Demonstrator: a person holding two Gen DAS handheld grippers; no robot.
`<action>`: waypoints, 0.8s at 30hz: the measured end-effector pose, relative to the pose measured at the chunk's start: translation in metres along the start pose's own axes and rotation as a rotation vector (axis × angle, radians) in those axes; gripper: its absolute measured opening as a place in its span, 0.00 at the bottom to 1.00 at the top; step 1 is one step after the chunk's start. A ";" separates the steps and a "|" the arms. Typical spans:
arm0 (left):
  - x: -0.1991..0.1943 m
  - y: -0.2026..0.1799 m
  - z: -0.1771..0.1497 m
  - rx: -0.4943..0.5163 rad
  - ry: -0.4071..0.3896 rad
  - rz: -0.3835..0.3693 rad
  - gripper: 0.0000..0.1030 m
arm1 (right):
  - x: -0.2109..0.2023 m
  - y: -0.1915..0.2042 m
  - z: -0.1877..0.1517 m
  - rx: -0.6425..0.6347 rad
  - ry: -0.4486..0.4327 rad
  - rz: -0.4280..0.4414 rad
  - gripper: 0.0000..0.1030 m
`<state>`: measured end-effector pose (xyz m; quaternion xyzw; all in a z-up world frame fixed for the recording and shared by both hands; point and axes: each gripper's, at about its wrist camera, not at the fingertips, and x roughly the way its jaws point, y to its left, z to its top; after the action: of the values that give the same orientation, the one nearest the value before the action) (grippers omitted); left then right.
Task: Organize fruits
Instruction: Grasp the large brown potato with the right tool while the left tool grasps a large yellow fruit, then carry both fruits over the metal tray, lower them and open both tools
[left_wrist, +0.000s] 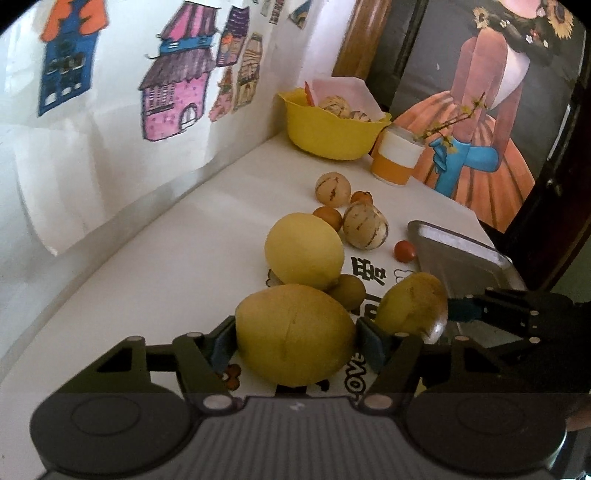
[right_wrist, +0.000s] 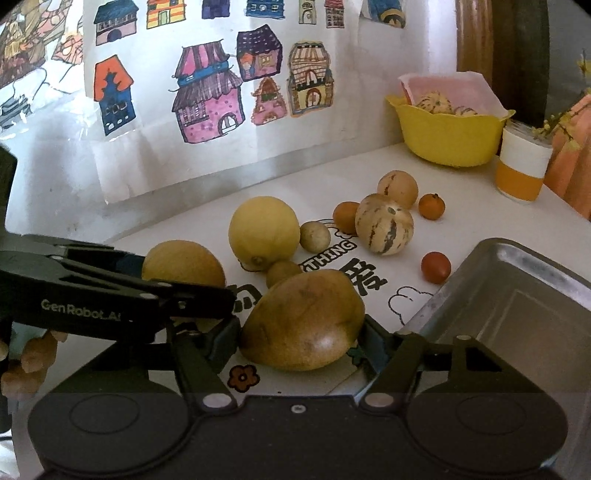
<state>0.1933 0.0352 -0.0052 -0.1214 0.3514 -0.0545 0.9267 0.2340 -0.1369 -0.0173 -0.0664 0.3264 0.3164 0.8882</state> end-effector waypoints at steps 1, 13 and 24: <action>-0.002 0.001 -0.001 -0.004 -0.002 -0.002 0.70 | -0.001 0.000 -0.001 0.003 -0.002 0.001 0.68; -0.018 0.004 -0.009 -0.009 -0.023 0.014 0.70 | -0.010 0.005 -0.010 0.039 -0.029 0.026 0.68; -0.022 -0.016 0.005 -0.007 -0.043 -0.005 0.69 | -0.048 -0.010 -0.014 0.154 -0.131 0.034 0.68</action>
<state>0.1801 0.0252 0.0164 -0.1266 0.3312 -0.0529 0.9335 0.2045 -0.1746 0.0002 0.0287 0.2920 0.3091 0.9046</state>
